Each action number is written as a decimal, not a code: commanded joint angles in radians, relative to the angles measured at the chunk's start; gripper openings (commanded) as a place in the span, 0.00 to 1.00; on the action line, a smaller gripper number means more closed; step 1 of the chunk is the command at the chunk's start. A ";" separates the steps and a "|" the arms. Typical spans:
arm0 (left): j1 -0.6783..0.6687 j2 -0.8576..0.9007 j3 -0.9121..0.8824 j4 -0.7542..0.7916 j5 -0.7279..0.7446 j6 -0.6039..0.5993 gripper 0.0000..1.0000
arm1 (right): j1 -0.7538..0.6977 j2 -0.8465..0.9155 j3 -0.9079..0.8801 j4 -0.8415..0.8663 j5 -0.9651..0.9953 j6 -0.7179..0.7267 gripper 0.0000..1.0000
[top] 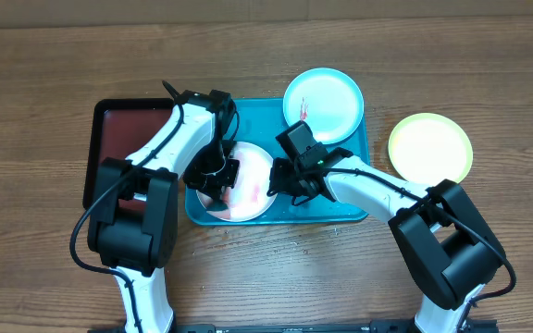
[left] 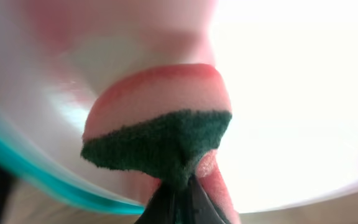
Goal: Clean dirty plates on tray and stack at the side
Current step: 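Scrub the white plate with the sponge while the right gripper holds it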
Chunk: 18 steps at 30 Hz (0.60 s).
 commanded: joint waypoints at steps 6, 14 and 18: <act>0.003 0.005 -0.007 0.184 0.264 0.178 0.04 | -0.003 0.011 0.008 -0.001 0.013 0.008 0.04; 0.005 0.005 -0.007 0.385 -0.065 0.006 0.04 | -0.003 0.011 0.008 -0.001 0.013 0.008 0.04; 0.006 0.005 -0.007 0.342 -0.450 -0.260 0.04 | -0.003 0.011 0.008 -0.001 0.013 0.008 0.04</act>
